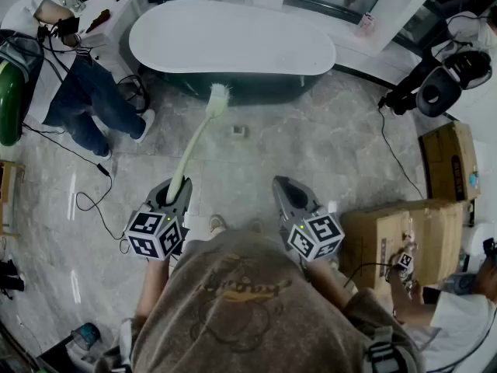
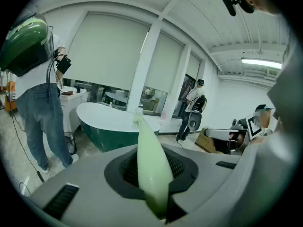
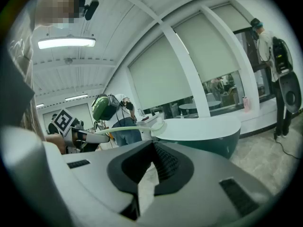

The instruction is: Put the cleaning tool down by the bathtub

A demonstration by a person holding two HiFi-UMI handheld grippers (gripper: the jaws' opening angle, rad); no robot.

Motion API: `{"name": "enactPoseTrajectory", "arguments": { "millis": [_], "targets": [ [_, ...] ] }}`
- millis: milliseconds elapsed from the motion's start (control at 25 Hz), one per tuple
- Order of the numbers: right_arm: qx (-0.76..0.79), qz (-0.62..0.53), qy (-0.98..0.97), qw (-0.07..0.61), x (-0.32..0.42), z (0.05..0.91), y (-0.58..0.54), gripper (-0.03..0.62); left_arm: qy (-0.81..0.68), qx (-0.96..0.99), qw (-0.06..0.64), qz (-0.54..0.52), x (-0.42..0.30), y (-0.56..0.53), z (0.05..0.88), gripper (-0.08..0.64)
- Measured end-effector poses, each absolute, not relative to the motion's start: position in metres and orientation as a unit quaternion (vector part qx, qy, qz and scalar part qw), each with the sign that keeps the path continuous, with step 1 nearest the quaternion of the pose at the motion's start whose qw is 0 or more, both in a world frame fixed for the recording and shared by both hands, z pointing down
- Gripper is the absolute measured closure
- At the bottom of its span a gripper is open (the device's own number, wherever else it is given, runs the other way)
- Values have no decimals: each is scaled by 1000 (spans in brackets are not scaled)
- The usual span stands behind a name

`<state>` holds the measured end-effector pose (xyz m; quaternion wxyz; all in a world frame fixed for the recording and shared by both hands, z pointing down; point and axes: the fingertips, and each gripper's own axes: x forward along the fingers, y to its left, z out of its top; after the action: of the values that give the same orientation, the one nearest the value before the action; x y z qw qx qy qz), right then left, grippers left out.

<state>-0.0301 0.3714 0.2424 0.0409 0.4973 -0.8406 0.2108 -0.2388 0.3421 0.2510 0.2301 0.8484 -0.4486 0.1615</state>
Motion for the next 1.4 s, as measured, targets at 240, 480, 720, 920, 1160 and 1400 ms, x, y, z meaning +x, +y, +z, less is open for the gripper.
{"name": "enactPoseTrajectory", "arguments": {
  "millis": [240,480,720,920,1160,1400],
  "targets": [
    [498,212,-840,44,-37,240,370,592,-447,849,233,160,-244,341,249,500],
    [502,186,-843,44,-56,232,369,592,-433,855,235,163,-260,338,256,500],
    [528,185,-828,46,-70,239,374,592,-407,867,234,167,-274,334,271,500],
    [543,195,-815,54,-79,246,371,591,-391,871,239,175,-282,323,279,500],
    [553,196,-808,52,-71,253,349,591,-386,872,240,180,-275,298,288,500],
    [555,200,-806,43,-52,264,308,591,-385,870,244,186,-254,258,301,500]
  ]
}}
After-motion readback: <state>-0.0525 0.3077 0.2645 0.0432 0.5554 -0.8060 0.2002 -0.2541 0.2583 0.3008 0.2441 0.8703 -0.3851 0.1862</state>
